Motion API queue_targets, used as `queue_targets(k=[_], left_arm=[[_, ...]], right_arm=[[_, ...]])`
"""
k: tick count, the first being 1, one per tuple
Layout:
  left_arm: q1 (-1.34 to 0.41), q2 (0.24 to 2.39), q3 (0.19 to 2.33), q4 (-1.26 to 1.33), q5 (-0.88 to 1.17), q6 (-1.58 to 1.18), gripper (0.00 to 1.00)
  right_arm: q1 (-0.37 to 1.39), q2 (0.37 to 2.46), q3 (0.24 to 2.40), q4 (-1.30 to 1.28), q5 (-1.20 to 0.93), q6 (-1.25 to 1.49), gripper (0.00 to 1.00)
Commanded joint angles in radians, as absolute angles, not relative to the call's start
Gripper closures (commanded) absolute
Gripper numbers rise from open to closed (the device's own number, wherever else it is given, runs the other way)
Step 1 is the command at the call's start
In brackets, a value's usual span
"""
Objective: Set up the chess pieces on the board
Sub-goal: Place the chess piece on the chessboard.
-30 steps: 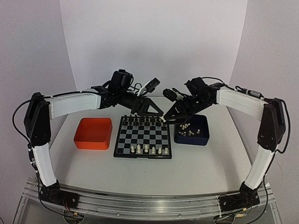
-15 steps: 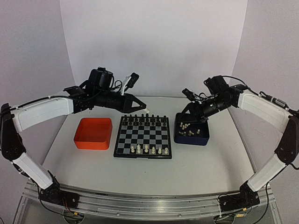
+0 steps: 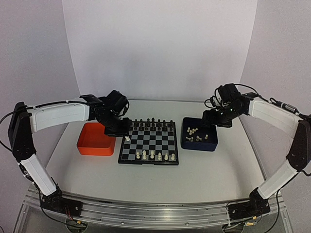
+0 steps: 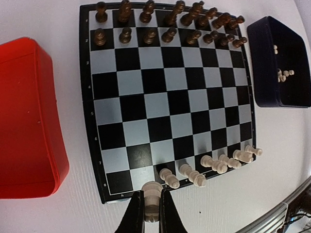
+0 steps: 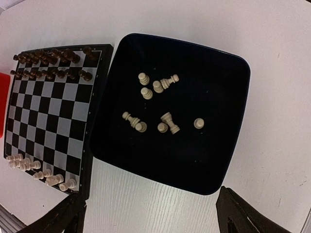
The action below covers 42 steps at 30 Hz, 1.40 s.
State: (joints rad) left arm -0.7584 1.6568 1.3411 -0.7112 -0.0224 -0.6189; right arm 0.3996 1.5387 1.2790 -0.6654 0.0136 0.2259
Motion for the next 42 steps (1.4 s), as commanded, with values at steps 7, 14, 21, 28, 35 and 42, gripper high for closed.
queue_targets(k=[7, 14, 21, 28, 35, 42], left_arm=[[-0.825, 1.716, 1.337, -0.78, -0.132, -0.758, 1.0], [-0.88, 1.718, 1.296, -0.731, -0.188, -0.796, 1.0], [-0.891, 1.743, 1.266, -0.684, -0.196, -0.827, 1.0], [-0.901, 1.8, 1.266, -0.664, -0.213, -0.829, 1.0], [-0.904, 1.86, 1.291, -0.674, -0.224, -0.829, 1.0], [-0.904, 1.849, 1.275, -0.647, -0.235, -0.838, 1.0]], right_arm=[[0.4, 1.548, 1.27, -0.633, 0.092, 0.241, 0.09], [0.399, 1.531, 1.255, -0.63, 0.114, 0.234, 0.09], [0.399, 1.524, 1.248, -0.63, 0.12, 0.232, 0.09], [0.397, 1.515, 1.243, -0.63, 0.127, 0.228, 0.09], [0.396, 1.508, 1.239, -0.63, 0.13, 0.223, 0.09], [0.395, 1.506, 1.236, -0.63, 0.133, 0.217, 0.09]])
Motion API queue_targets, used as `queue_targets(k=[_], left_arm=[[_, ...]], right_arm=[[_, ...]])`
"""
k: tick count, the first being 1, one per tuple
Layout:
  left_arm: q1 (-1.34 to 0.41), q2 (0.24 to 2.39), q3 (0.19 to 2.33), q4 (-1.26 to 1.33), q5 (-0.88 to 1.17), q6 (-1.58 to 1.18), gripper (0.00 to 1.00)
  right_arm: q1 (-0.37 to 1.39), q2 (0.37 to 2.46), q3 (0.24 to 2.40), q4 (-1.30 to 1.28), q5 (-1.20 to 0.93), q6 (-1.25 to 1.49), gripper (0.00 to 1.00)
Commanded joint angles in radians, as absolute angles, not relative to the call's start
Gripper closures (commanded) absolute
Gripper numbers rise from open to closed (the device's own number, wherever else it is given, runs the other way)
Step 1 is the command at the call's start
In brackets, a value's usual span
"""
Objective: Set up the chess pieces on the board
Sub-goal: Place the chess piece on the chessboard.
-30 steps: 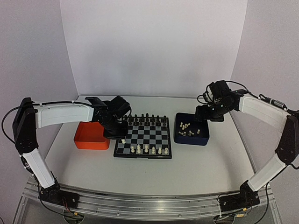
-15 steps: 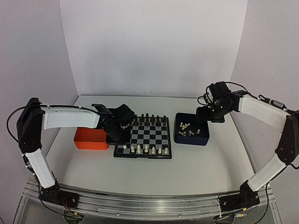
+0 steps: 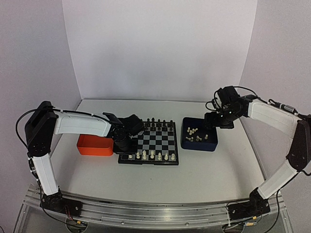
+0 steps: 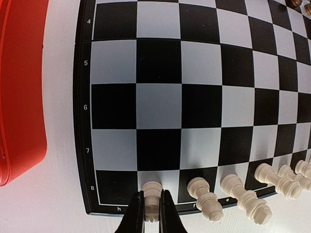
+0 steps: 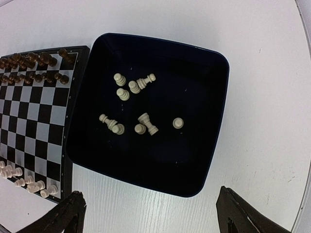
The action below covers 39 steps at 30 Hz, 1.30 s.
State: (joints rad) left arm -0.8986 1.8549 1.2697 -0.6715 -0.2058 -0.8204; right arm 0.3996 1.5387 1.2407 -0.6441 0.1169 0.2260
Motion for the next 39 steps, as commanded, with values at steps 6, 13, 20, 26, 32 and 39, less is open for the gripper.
queue_targets(k=[6, 13, 20, 26, 32, 39], left_arm=[[-0.904, 1.849, 1.274, -0.638, -0.237, -0.841, 1.0], [-0.904, 1.854, 1.271, -0.634, -0.22, -0.84, 1.0], [-0.906, 1.864, 1.269, -0.633, -0.219, -0.837, 1.0], [-0.909, 1.88, 1.284, -0.651, -0.224, -0.826, 1.0], [-0.911, 1.893, 1.283, -0.65, -0.209, -0.815, 0.93], [-0.911, 1.887, 1.291, -0.688, -0.236, -0.821, 0.91]], right_arm=[[0.394, 1.504, 1.235, -0.631, 0.138, 0.215, 0.09], [0.392, 1.501, 1.232, -0.631, 0.143, 0.213, 0.09], [0.391, 1.495, 1.229, -0.632, 0.148, 0.21, 0.09], [0.39, 1.489, 1.225, -0.632, 0.162, 0.204, 0.09], [0.39, 1.485, 1.223, -0.632, 0.167, 0.2, 0.08], [0.39, 1.484, 1.221, -0.632, 0.161, 0.198, 0.08]])
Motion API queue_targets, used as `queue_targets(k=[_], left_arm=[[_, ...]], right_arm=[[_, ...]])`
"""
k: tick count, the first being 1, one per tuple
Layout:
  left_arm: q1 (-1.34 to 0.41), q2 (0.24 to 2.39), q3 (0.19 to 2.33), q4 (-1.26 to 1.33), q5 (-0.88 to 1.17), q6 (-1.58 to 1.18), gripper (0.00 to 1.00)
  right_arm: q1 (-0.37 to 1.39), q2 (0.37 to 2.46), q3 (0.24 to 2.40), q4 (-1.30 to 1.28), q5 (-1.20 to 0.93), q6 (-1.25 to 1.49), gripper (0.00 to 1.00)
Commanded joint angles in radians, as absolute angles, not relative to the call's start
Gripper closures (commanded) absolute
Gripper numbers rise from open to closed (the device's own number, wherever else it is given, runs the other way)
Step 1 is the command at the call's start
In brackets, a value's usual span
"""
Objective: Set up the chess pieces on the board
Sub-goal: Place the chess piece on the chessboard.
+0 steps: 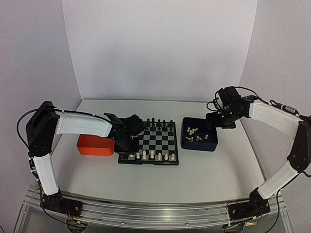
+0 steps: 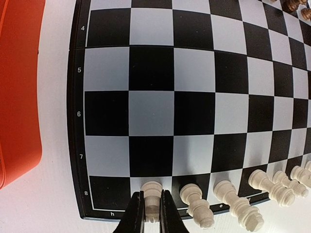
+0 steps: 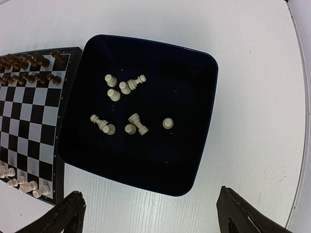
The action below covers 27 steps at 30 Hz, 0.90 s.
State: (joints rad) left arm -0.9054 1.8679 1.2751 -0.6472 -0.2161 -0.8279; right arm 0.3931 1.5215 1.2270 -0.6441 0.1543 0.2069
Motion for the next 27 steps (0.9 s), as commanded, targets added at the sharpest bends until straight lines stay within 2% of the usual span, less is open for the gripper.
queue_targets(k=[1, 14, 27], left_arm=[[-0.911, 1.885, 1.289, -0.689, -0.235, -0.819, 0.9], [-0.914, 1.879, 1.302, -0.701, -0.218, -0.814, 0.87], [-0.919, 1.868, 1.304, -0.709, -0.22, -0.827, 0.8]], right_arm=[[0.39, 1.484, 1.221, -0.632, 0.162, 0.197, 0.08], [0.39, 1.491, 1.221, -0.631, 0.164, 0.197, 0.08], [0.389, 1.487, 1.218, -0.631, 0.16, 0.198, 0.08]])
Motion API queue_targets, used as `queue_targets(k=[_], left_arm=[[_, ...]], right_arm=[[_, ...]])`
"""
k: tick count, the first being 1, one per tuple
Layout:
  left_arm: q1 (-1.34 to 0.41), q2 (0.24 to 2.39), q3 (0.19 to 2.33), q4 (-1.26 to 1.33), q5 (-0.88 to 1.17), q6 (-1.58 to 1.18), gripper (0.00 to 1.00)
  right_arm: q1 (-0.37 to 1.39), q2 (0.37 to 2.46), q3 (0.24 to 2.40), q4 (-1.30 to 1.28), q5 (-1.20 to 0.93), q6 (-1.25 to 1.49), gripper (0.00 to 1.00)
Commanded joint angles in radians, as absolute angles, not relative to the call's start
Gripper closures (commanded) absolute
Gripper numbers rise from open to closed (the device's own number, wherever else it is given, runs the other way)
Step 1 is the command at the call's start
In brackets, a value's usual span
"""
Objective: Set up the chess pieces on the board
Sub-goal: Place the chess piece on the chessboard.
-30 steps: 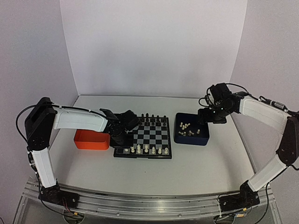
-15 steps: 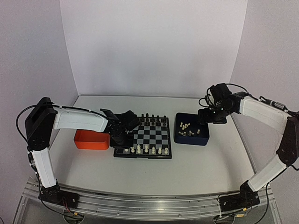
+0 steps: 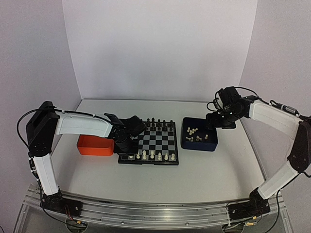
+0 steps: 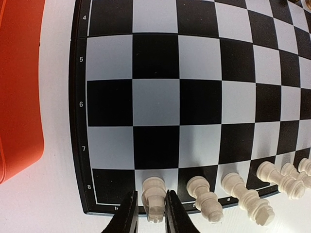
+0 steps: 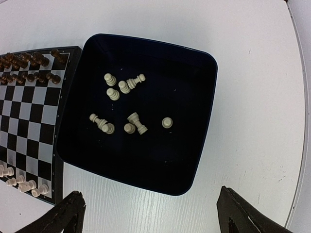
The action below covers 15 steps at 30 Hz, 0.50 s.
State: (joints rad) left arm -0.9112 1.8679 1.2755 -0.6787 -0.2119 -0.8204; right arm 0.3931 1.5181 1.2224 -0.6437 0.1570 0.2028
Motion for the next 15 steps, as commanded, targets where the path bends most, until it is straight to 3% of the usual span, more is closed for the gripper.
queue_targets(k=[1, 15], left_arm=[[-0.919, 1.864, 1.304, -0.707, -0.223, -0.828, 0.8], [-0.92, 1.785, 1.286, -0.688, -0.234, -0.846, 0.75]], right_arm=[[0.39, 1.487, 1.219, -0.632, 0.159, 0.198, 0.08], [0.391, 1.491, 1.22, -0.632, 0.14, 0.199, 0.08]])
